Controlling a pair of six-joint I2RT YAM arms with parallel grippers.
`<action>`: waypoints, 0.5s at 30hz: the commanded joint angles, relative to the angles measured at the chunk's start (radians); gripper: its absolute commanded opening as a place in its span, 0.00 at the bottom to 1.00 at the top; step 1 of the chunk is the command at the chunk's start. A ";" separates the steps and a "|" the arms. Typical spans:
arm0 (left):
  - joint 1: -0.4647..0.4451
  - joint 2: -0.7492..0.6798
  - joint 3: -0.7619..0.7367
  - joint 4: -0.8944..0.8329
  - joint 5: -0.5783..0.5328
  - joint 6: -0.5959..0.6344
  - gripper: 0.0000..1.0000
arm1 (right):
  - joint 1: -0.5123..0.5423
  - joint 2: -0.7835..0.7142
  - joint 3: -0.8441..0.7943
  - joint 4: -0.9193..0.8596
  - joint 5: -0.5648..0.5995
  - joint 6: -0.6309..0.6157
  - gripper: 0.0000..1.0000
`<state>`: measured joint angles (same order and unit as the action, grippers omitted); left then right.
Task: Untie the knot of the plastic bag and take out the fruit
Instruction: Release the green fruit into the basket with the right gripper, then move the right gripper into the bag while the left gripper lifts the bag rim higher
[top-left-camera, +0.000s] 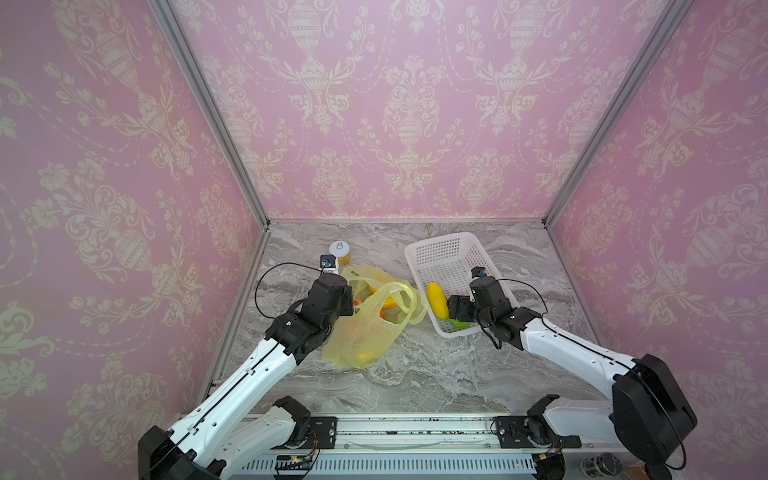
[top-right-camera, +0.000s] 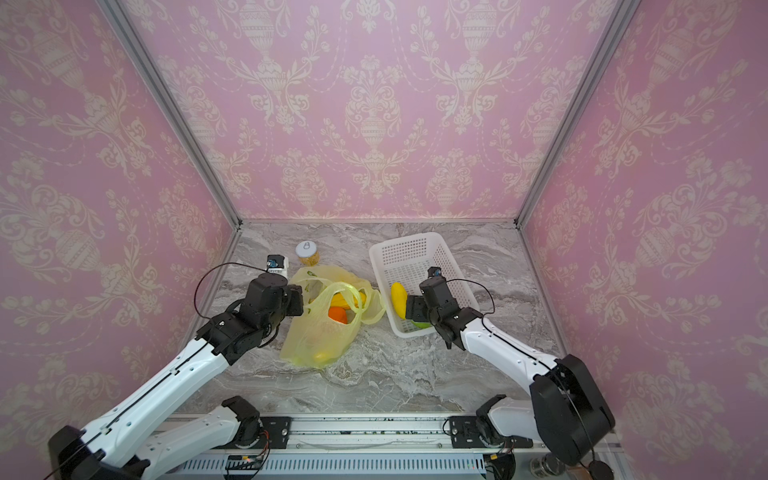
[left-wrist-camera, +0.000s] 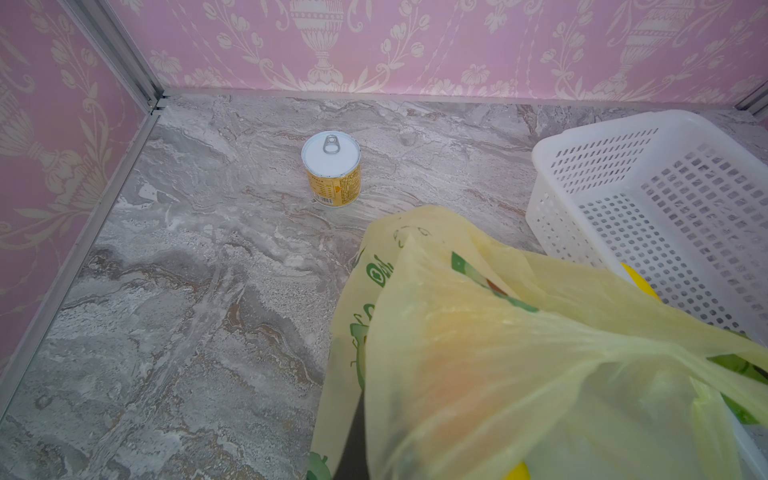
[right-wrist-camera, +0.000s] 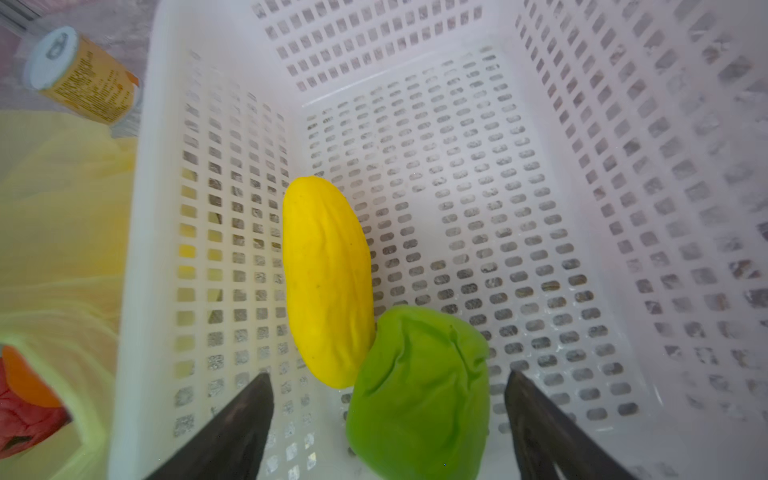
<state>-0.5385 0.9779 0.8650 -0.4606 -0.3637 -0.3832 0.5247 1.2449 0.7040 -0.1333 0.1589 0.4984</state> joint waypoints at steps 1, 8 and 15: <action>0.011 0.008 0.000 -0.017 0.003 -0.005 0.00 | 0.047 -0.108 -0.024 -0.008 0.066 -0.016 0.88; 0.012 0.020 0.001 -0.014 0.009 -0.006 0.00 | 0.245 -0.331 -0.031 0.026 0.117 -0.119 0.62; 0.014 0.024 0.000 -0.011 0.002 -0.002 0.00 | 0.408 -0.273 -0.003 0.165 0.046 -0.152 0.44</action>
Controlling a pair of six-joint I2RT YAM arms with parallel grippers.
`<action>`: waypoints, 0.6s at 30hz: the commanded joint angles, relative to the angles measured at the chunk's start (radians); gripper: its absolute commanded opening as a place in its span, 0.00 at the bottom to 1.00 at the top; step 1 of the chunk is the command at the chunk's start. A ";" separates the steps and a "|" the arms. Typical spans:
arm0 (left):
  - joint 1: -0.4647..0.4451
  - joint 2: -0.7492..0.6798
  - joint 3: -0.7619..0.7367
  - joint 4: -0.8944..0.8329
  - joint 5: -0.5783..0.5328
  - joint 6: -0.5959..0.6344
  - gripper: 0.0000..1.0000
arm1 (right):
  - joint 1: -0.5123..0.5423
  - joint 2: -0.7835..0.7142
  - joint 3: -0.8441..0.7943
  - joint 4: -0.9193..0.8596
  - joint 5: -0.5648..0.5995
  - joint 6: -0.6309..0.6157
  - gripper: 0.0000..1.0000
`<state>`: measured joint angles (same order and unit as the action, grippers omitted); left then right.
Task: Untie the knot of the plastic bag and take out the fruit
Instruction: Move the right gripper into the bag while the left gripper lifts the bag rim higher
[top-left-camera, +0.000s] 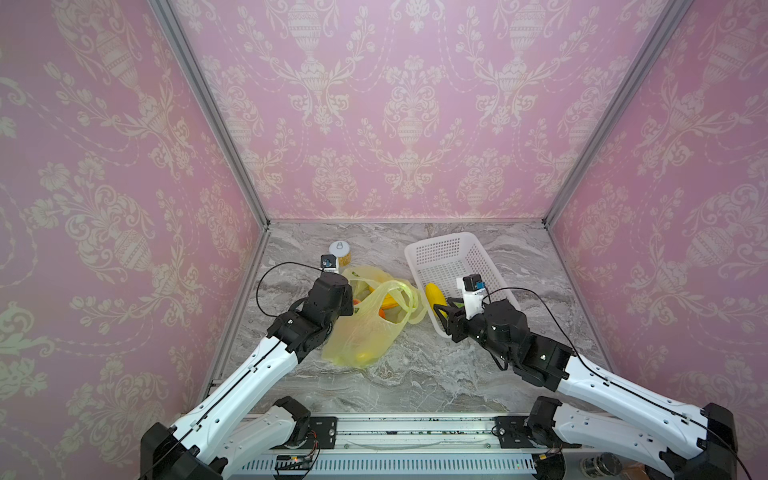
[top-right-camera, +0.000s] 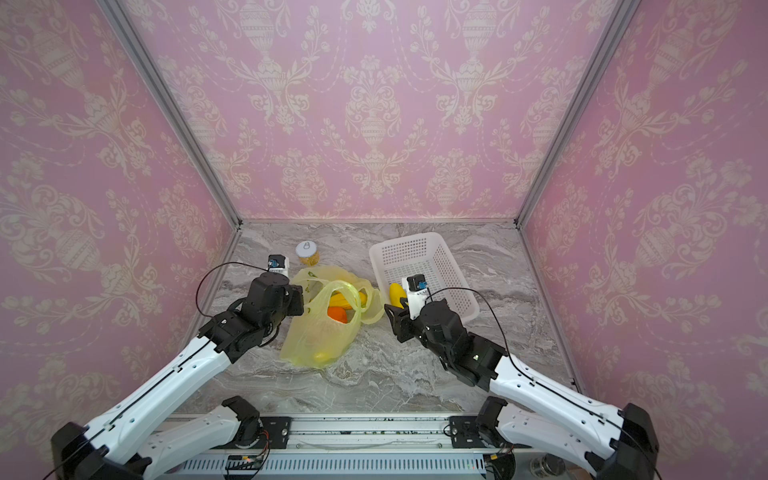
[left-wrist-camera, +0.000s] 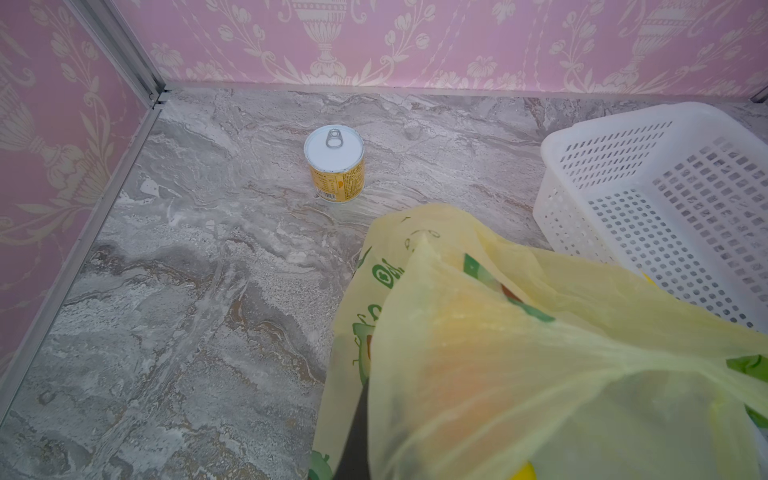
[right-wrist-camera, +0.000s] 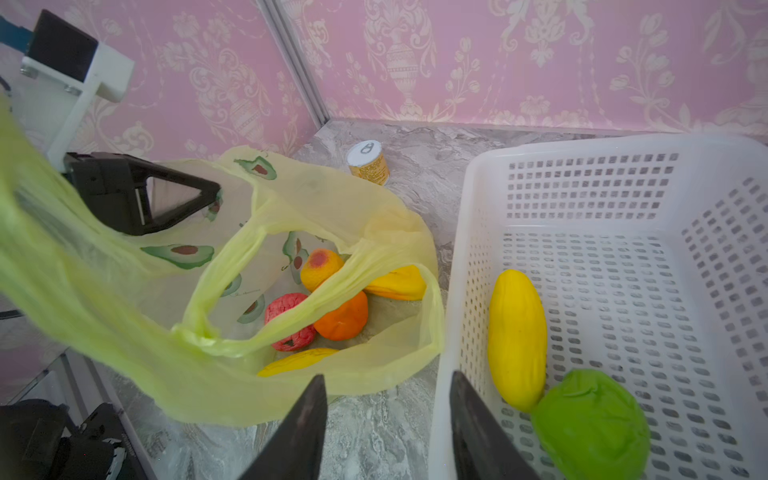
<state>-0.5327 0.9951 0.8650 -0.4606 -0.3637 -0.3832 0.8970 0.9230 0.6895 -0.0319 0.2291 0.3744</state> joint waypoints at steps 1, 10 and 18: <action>0.008 0.008 0.002 -0.013 0.005 -0.003 0.00 | 0.044 0.076 0.024 0.072 -0.038 -0.026 0.41; 0.008 -0.016 0.038 -0.069 0.041 -0.042 0.00 | 0.056 0.304 0.145 0.130 -0.120 0.025 0.31; 0.013 0.201 0.388 -0.418 0.231 -0.046 0.00 | 0.057 0.361 0.130 0.222 -0.219 0.037 0.55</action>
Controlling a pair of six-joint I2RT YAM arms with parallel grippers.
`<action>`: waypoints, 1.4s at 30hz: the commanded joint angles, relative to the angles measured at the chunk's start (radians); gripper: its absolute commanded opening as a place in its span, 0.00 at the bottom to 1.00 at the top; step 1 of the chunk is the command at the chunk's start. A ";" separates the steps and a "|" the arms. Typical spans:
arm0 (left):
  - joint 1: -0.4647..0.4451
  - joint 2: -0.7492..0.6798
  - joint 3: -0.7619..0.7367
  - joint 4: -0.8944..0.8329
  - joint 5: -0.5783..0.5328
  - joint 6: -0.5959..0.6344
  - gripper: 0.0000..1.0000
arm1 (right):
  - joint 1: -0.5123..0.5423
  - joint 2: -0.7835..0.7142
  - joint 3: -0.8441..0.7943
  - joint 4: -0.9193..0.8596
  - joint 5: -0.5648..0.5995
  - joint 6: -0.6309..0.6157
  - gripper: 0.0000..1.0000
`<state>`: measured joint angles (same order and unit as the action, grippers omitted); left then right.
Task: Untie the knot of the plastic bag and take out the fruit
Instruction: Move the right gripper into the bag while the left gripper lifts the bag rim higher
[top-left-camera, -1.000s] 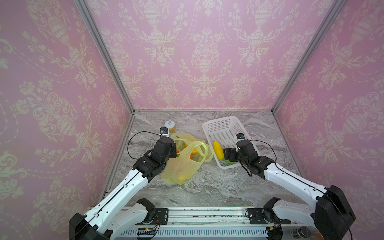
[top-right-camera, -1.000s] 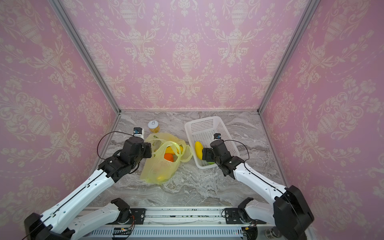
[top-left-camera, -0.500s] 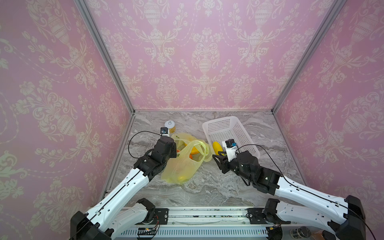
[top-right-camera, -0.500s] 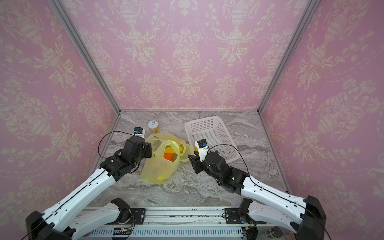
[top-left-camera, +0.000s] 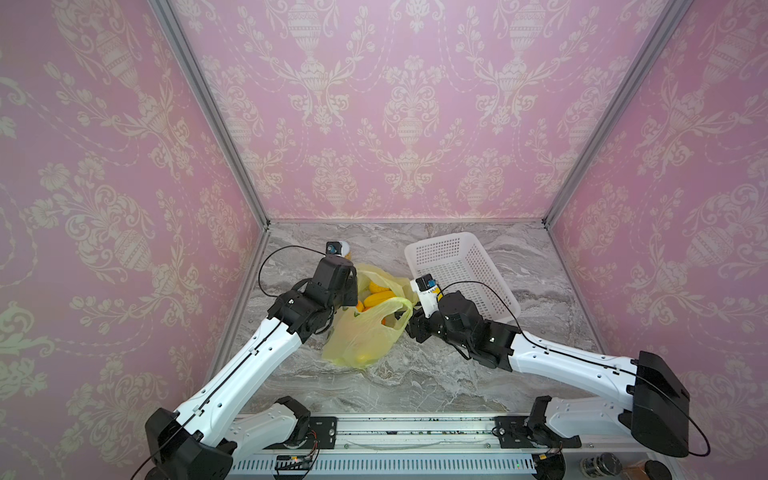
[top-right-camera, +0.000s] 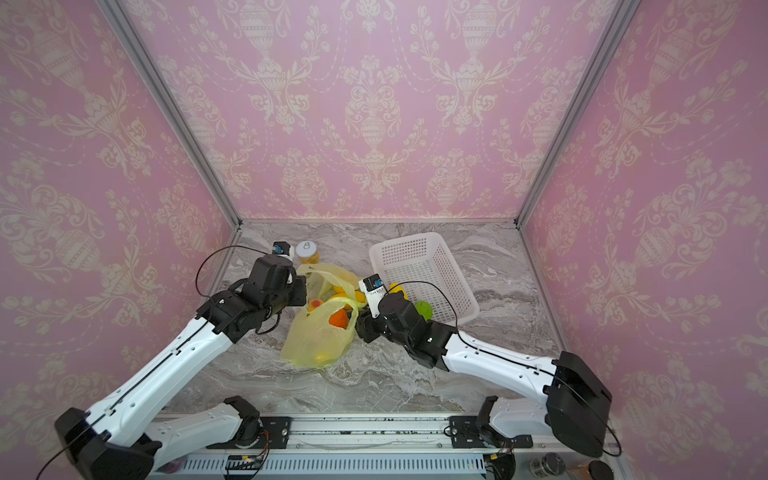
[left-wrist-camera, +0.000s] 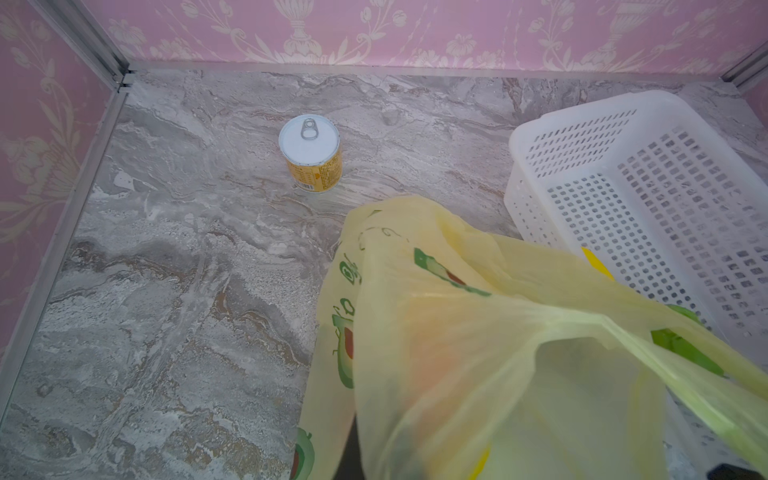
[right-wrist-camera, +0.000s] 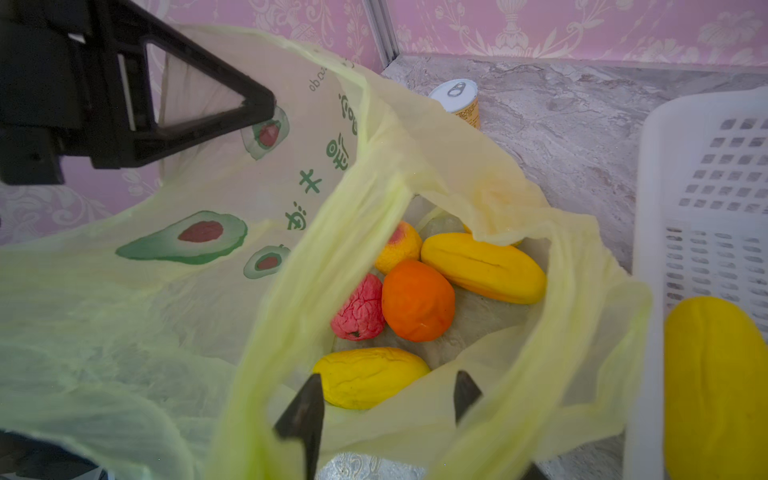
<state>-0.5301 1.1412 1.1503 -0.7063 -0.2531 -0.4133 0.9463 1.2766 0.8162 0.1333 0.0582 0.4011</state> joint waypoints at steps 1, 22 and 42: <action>0.010 0.086 0.155 -0.222 0.131 -0.005 0.00 | 0.008 0.012 0.010 0.044 -0.060 0.005 0.55; 0.012 0.101 0.161 -0.197 0.156 0.239 0.00 | -0.072 0.289 0.254 -0.144 -0.008 0.004 0.67; 0.013 0.074 0.155 -0.196 0.108 0.237 0.00 | 0.097 0.390 0.275 -0.219 -0.114 -0.271 0.86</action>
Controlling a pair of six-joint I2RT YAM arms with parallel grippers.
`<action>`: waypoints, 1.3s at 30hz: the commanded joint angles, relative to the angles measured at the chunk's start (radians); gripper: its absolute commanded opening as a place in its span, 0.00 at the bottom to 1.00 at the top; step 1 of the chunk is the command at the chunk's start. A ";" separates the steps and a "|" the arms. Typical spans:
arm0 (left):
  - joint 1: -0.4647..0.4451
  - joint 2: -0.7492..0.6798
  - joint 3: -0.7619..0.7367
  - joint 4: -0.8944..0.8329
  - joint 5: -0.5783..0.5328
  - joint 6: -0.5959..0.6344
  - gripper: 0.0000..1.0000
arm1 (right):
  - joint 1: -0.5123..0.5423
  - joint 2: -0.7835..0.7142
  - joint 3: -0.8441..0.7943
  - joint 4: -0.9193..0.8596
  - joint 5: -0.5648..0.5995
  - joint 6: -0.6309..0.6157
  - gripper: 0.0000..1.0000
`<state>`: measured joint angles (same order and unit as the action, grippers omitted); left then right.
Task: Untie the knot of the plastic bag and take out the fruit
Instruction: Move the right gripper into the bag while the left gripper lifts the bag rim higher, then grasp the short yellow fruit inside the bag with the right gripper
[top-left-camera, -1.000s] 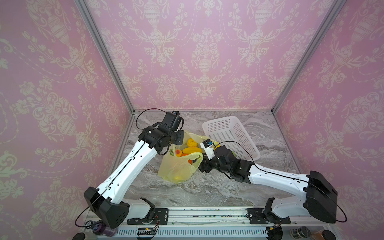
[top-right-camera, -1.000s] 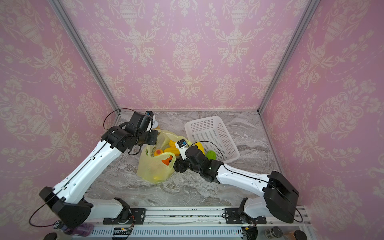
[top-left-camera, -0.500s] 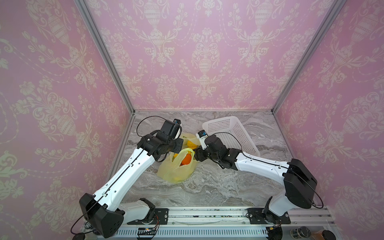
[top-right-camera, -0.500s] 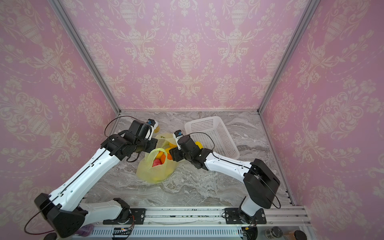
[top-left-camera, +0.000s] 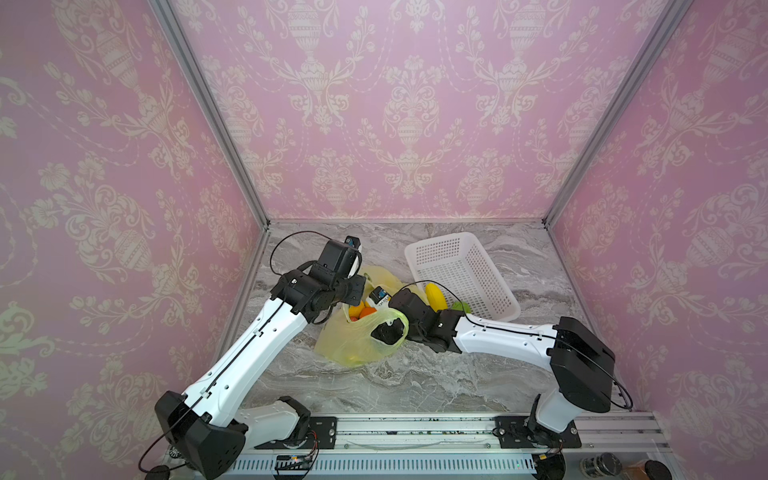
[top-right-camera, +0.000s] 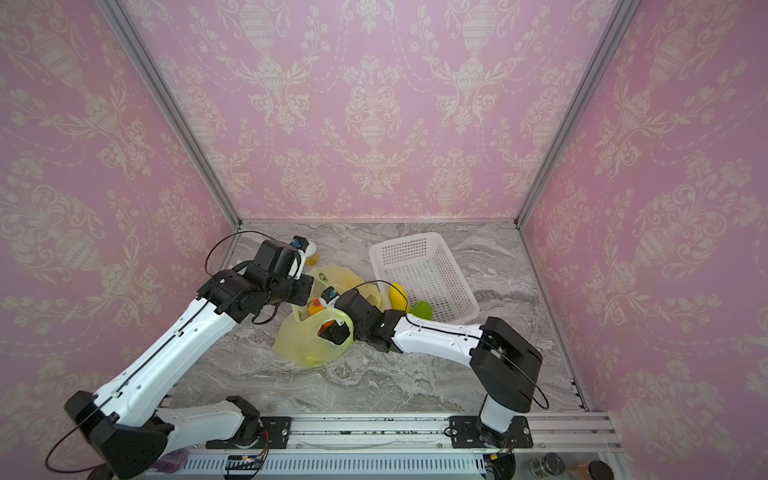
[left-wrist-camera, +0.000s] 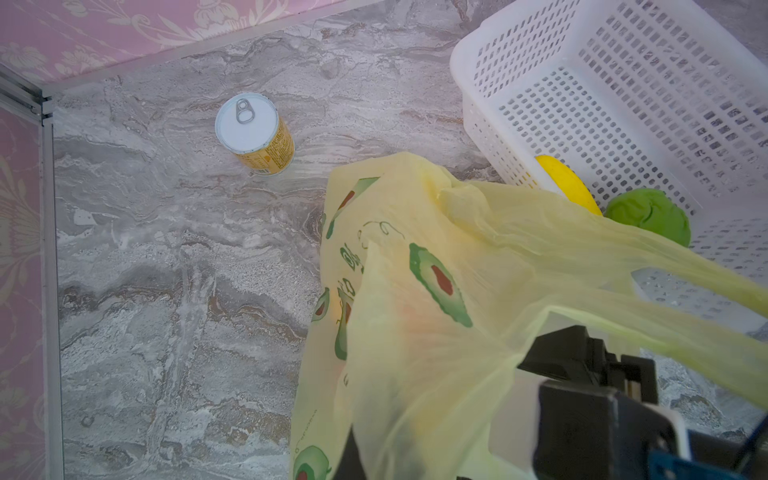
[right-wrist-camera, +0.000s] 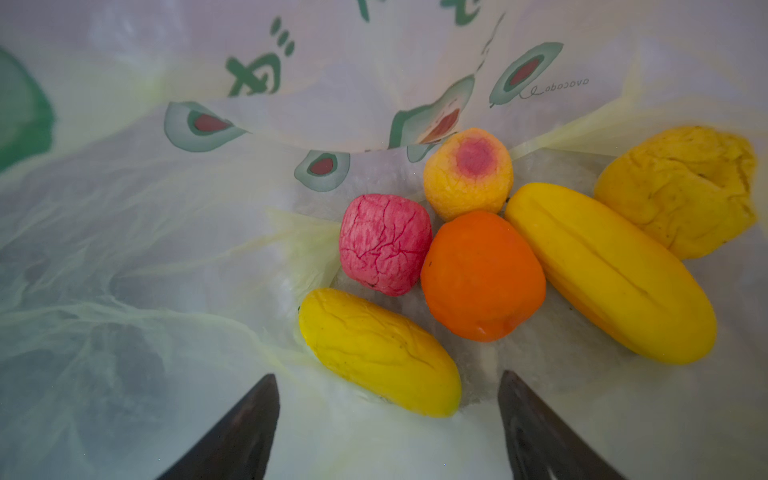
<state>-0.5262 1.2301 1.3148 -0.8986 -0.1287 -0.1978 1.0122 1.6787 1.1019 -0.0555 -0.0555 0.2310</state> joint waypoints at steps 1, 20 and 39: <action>0.009 -0.017 -0.011 -0.004 -0.020 0.021 0.00 | 0.040 -0.006 -0.008 -0.037 0.007 -0.120 0.87; 0.009 -0.024 -0.012 -0.003 0.000 0.023 0.00 | 0.051 0.354 0.297 -0.178 0.028 -0.284 0.94; 0.009 -0.021 -0.014 -0.005 -0.014 0.021 0.00 | 0.051 0.354 0.314 -0.174 0.031 -0.233 0.45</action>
<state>-0.5255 1.2171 1.3060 -0.8951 -0.1356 -0.1955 1.0630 2.1151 1.4567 -0.2462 -0.0219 -0.0204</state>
